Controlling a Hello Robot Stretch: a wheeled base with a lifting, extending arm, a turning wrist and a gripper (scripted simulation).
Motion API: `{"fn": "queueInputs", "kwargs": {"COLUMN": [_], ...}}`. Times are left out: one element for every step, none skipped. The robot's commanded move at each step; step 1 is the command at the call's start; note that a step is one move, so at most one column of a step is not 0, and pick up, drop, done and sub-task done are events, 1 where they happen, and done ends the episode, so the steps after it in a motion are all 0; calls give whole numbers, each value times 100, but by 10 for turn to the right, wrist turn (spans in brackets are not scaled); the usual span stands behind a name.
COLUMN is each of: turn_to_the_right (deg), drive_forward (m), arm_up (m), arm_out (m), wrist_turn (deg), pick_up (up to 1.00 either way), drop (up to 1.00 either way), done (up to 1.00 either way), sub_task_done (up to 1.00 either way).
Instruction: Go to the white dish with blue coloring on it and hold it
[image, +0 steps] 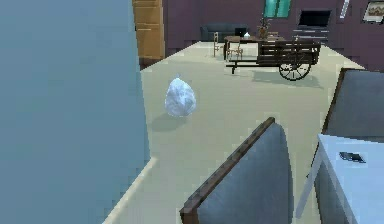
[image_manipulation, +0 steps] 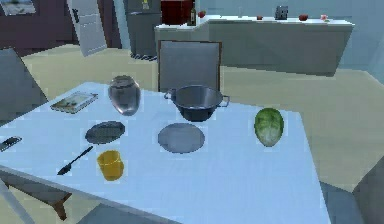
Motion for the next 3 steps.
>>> {"fn": "queueInputs", "kwargs": {"turn_to_the_right": [0,0,0], "drive_forward": [0,0,0], "arm_up": [50,36,0], "arm_out": [0,0,40], "wrist_turn": [0,0,0], "pick_up": [0,0,0], "drop": [0,0,0], "done": [0,0,0], "sub_task_done": [0,0,0]}}
